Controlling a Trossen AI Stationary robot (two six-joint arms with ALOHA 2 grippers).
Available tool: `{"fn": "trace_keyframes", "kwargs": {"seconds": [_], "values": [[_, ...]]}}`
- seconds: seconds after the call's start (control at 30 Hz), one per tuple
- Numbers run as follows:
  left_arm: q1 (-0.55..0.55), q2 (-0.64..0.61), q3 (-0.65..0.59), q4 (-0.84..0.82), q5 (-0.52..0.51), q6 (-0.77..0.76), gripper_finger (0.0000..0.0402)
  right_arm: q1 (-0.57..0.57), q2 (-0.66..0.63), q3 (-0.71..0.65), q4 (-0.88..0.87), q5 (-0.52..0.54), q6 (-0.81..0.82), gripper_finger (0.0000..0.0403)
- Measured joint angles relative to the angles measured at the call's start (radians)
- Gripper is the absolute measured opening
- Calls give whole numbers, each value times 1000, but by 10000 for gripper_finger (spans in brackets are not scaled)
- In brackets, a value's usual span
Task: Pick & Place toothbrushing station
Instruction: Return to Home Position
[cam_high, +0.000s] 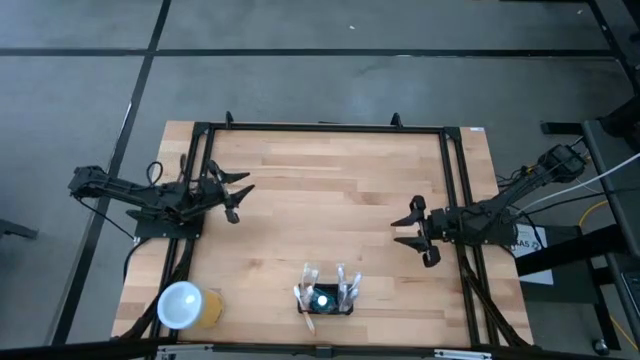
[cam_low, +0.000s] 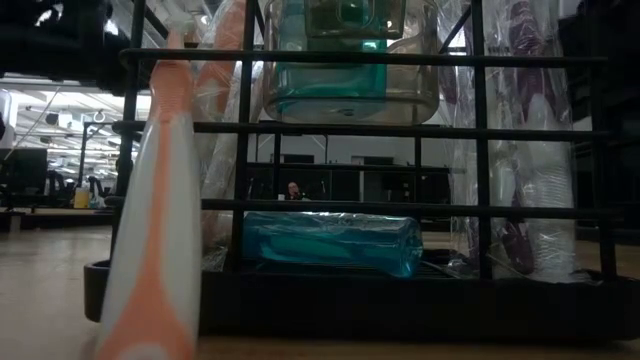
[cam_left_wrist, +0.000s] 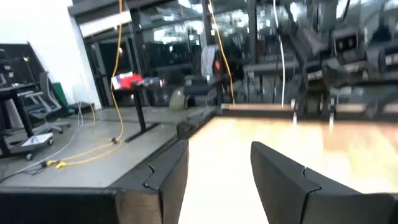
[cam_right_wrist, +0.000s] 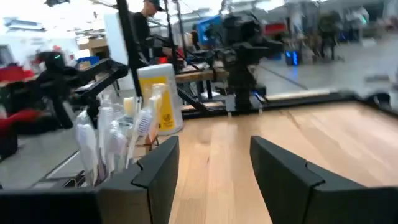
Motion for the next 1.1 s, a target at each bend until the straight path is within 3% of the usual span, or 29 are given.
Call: {"fn": "trace_keyframes", "kwargs": {"seconds": [0.3, 0.43, 0.5, 0.6, 0.7, 0.93, 1.1], "values": [[0, 1, -1, -92, 0, -1, 169, -2, 0, 0, -123, 120, 313, 201], [0, 1, -1, -93, 0, -1, 169, -2, 14, 0, -156, 81, 307, 201], [0, 1, -1, -93, -1, -1, 169, -14, 9, 0, -263, 80, 313, 201], [0, 1, -1, -93, -1, -1, 169, -38, -84, 0, -414, 68, 294, 201], [0, 1, -1, -93, -1, -1, 169, -73, -194, 0, -499, 30, 166, 201], [0, 0, -1, -93, -1, -1, 169, -293, -479, 1, -622, -241, -103, 200], [0, 1, -1, -93, -1, -1, 169, -518, -608, 1, -764, -602, -156, 200]]}}
